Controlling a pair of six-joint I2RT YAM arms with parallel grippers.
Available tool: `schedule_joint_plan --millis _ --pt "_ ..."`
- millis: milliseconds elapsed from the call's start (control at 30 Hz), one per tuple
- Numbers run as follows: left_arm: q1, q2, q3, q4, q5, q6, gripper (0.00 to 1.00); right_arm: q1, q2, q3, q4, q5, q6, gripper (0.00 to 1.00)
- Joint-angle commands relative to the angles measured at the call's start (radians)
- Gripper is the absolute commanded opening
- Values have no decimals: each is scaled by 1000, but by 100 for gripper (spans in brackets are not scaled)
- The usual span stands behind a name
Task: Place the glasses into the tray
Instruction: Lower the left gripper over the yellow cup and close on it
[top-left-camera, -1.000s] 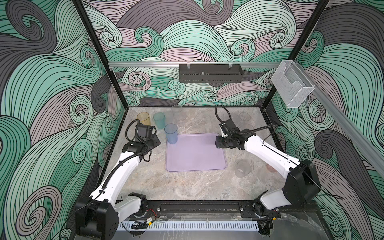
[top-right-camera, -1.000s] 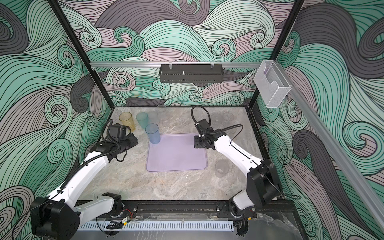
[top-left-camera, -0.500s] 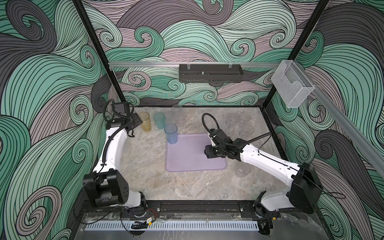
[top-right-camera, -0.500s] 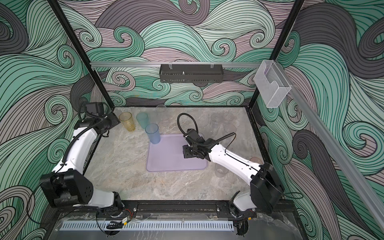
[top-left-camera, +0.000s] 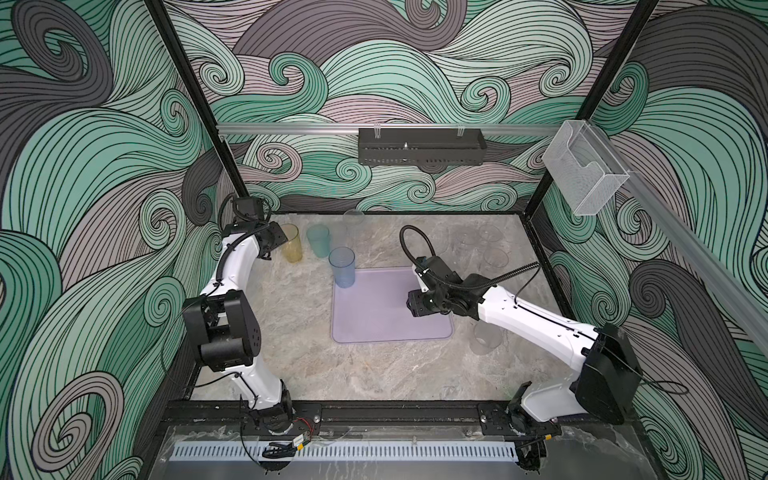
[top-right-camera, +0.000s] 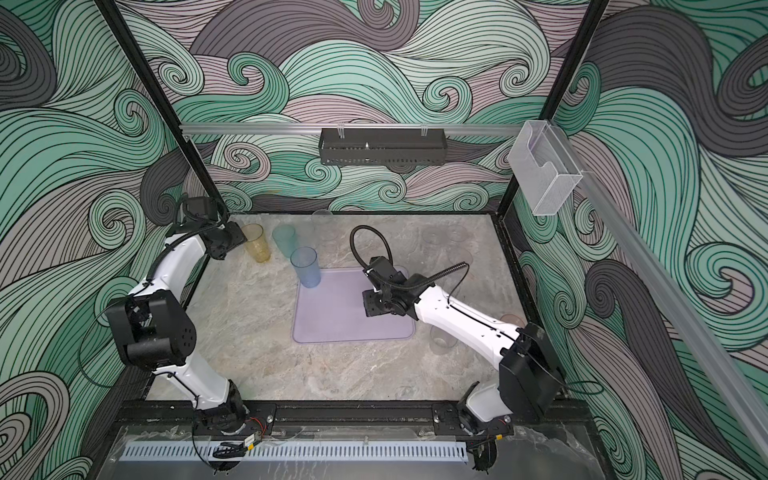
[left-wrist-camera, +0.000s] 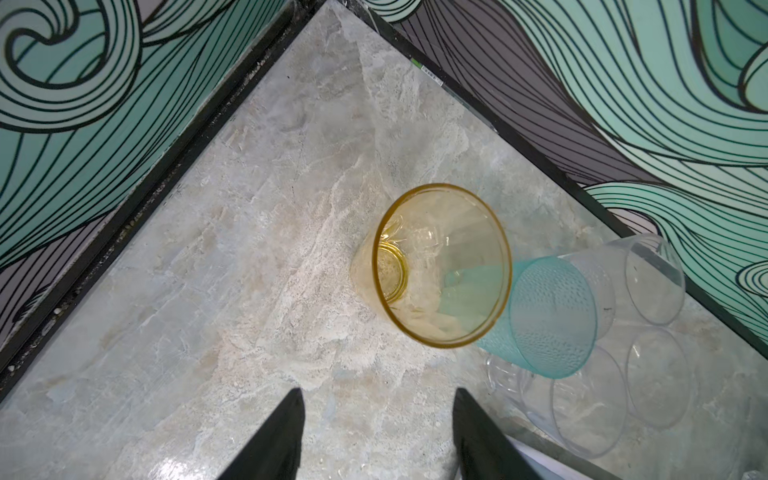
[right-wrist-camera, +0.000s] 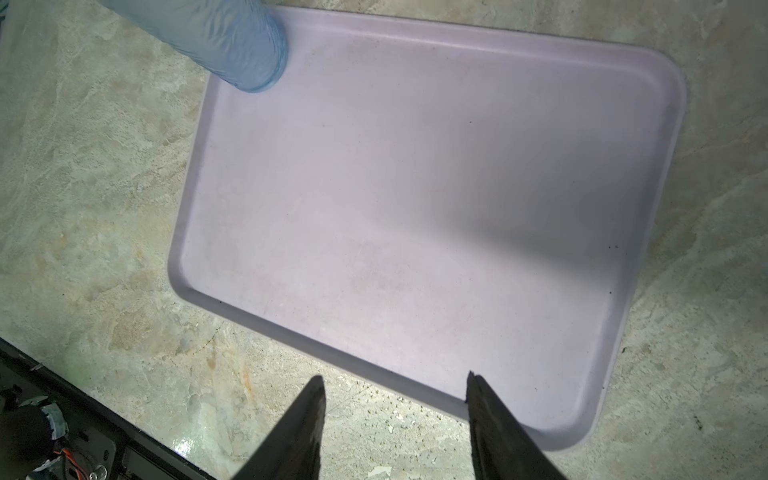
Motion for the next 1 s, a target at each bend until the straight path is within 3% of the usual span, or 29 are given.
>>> schedule_joint_plan --millis 0,167,433,533,667,800,967 --pt "3 27 54 -3 -18 31 59 3 16 25 -21 22 -40 56" --pt "-1 92 127 -61 -72 82 57 4 20 58 -77 29 -56 56" --pt "-10 154 145 -88 -42 93 52 3 113 142 -110 14 -84 56" --pt "-16 196 149 -76 -37 92 50 3 117 154 -115 57 -92 56" --pt "-17 273 234 -149 -54 87 40 3 92 108 -64 101 -78 56" --pt "-13 279 223 -138 -44 79 27 3 114 102 -59 127 -58 56" --pt "-13 285 222 -124 -32 68 16 5 141 122 -61 81 -56 56"
